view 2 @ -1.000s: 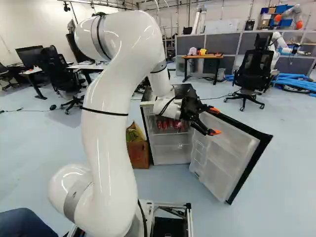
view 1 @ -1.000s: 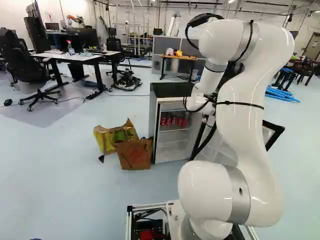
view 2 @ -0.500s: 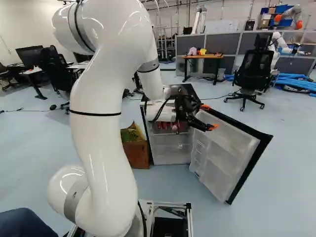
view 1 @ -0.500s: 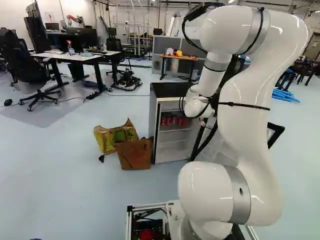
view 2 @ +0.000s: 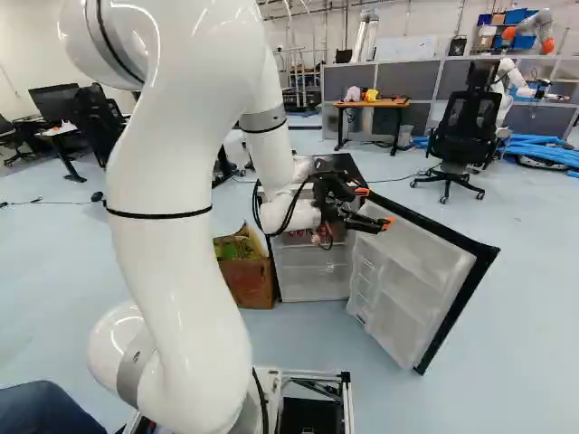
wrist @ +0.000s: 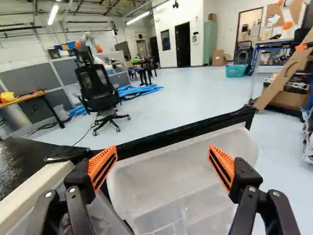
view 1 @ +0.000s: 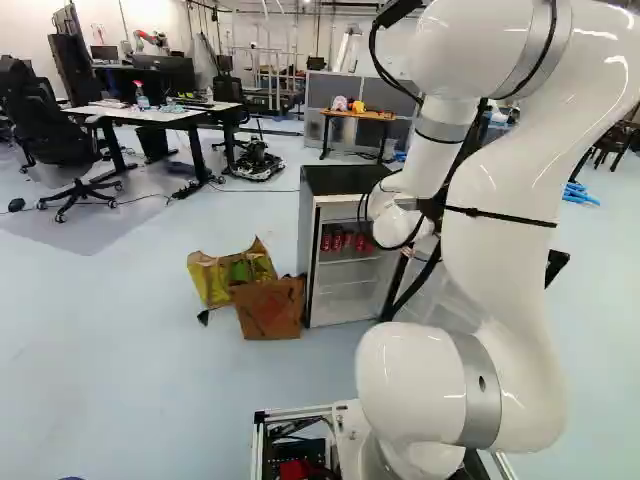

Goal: Grab a drink from the fridge

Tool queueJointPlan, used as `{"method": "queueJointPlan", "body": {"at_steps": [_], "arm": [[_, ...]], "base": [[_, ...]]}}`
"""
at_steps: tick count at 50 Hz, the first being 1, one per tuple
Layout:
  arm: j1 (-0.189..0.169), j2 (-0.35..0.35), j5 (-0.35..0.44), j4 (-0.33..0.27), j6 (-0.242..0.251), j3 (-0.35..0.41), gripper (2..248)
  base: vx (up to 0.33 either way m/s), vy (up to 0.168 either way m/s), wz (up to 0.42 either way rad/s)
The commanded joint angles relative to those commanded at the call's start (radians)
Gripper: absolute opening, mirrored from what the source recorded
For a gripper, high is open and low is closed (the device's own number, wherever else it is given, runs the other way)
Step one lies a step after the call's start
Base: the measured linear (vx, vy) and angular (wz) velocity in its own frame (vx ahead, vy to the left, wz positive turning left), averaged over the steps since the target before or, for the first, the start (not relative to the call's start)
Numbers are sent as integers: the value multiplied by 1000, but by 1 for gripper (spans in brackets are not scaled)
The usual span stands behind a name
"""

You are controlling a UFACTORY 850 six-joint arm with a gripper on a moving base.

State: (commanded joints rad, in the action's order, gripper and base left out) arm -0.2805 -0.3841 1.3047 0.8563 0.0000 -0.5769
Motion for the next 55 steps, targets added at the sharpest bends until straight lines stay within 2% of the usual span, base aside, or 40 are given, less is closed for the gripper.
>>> {"method": "queueJointPlan", "body": {"at_steps": [43,55], "arm": [[-58,153,0,-454,0,194,247],[-83,165,0,-580,0,217,247]], "base": [[0,0,0],[0,0,0]]}}
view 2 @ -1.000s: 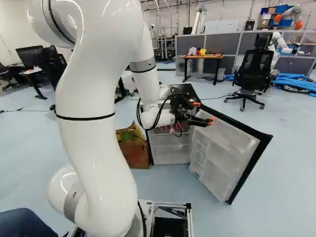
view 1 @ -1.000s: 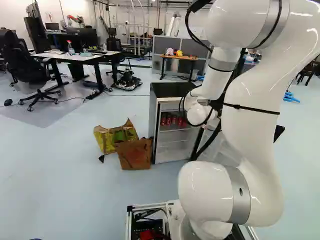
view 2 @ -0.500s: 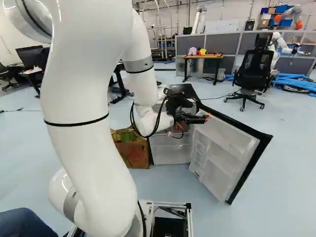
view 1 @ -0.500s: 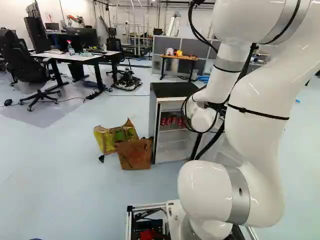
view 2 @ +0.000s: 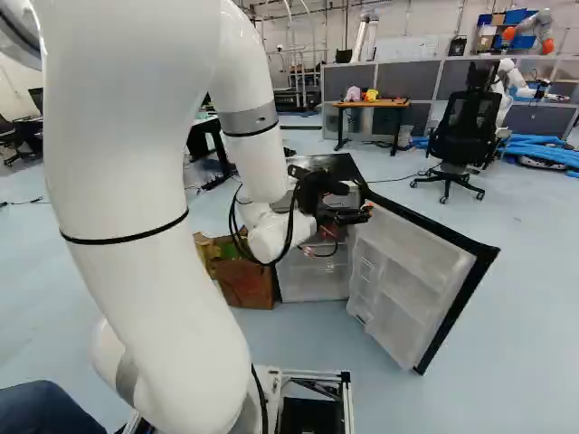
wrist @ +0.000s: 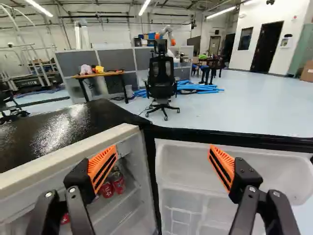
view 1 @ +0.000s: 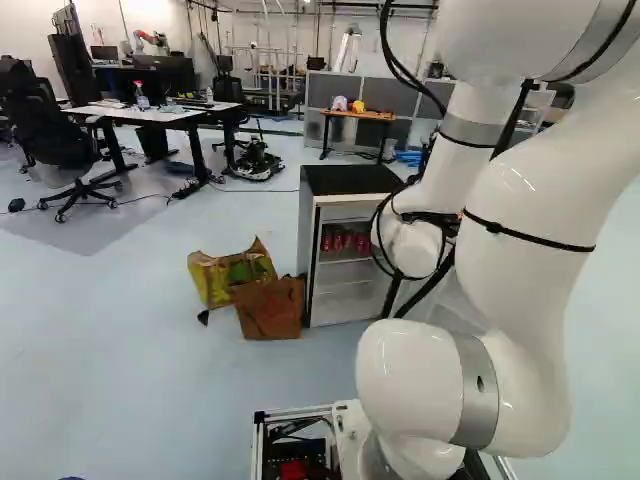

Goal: Grab a drink from the fridge

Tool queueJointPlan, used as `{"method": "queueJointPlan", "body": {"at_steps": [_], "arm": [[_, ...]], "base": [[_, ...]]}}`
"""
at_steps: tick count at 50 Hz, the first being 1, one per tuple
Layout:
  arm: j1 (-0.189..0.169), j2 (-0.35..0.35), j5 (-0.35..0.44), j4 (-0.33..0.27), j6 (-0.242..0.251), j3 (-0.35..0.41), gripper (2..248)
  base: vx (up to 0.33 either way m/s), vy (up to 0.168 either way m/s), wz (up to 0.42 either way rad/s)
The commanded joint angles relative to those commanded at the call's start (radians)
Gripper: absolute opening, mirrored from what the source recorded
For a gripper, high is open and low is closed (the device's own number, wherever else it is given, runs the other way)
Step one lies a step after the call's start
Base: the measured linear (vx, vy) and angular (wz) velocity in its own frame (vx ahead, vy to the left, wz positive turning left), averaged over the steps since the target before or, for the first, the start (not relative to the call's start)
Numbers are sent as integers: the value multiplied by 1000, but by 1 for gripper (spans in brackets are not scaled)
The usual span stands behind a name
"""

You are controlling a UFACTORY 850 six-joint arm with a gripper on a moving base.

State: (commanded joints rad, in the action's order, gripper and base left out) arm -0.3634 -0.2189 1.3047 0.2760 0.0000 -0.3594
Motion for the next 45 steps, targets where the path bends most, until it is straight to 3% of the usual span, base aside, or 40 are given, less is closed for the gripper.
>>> {"method": "queueJointPlan", "body": {"at_steps": [45], "arm": [[-8,-131,-7,-466,0,-22,247]], "base": [[0,0,0]]}}
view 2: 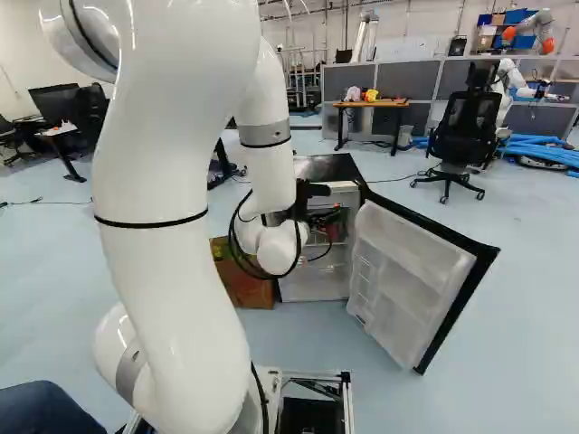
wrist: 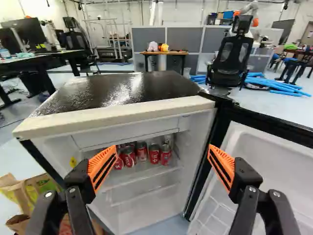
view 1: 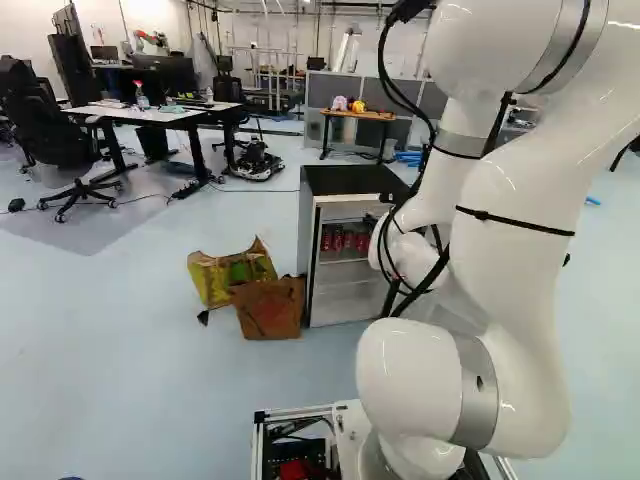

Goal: Grab a drink from the fridge

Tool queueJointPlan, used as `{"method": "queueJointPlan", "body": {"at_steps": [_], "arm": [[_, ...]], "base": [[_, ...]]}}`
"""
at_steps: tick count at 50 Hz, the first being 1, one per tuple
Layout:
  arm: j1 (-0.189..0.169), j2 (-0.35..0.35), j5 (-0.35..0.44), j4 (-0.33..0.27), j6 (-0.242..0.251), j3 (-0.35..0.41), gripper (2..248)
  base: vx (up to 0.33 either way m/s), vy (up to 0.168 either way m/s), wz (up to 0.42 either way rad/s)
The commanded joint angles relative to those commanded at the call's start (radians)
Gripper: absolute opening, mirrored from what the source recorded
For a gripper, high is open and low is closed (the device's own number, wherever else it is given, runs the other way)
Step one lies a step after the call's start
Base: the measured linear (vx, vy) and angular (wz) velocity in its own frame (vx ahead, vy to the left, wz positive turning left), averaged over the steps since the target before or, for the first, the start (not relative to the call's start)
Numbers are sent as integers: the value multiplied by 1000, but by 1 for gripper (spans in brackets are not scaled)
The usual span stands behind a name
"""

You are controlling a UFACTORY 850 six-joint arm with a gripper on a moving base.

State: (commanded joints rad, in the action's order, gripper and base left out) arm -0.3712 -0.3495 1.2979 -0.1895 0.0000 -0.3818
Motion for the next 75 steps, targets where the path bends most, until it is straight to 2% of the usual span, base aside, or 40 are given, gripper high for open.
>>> {"method": "queueJointPlan", "body": {"at_steps": [12,49,75], "arm": [[0,-39,-17,-60,0,-10,247],[0,-166,-97,-104,0,-53,247],[7,-279,-142,-133,0,-124,247]], "base": [[0,0,0],[0,0,0],[0,0,0]]}}
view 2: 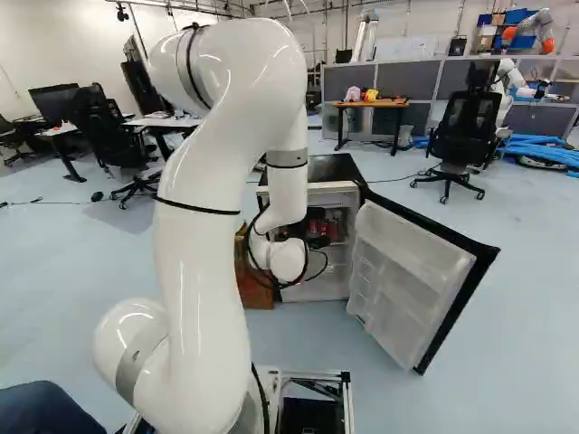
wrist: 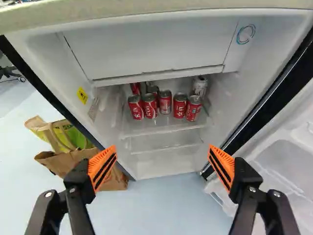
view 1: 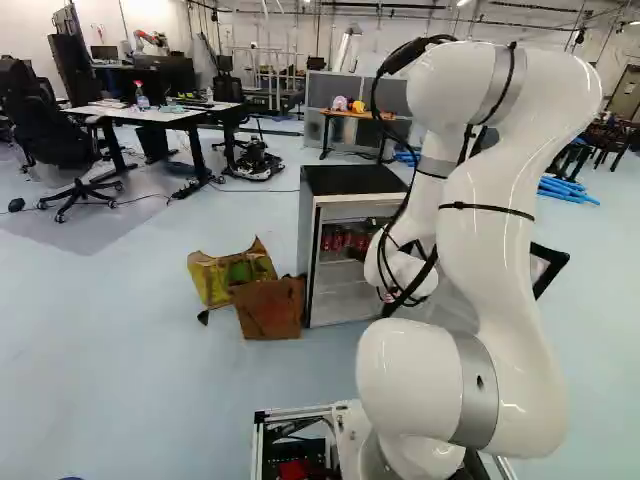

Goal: Grab a drink from the fridge

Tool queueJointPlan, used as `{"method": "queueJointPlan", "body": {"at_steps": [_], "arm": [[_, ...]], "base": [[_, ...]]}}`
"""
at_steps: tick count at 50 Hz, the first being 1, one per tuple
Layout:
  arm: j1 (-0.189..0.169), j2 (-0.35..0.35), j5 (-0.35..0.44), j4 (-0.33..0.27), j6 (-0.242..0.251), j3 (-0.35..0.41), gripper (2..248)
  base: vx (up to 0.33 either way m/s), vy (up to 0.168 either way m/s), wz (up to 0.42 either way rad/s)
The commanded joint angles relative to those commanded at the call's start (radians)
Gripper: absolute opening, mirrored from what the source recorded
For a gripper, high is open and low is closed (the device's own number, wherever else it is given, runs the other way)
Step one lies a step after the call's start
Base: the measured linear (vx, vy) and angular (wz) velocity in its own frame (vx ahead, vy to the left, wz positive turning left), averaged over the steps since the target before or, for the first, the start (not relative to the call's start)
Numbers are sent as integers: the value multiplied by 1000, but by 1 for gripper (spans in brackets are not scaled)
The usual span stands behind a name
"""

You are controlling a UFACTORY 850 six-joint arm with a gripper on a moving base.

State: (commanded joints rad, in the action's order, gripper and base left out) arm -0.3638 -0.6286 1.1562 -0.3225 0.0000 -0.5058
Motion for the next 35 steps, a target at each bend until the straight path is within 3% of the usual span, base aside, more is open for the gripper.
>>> {"method": "queueJointPlan", "body": {"at_steps": [35], "arm": [[8,-146,1,-3,0,-96,247]], "base": [[0,0,0]]}}
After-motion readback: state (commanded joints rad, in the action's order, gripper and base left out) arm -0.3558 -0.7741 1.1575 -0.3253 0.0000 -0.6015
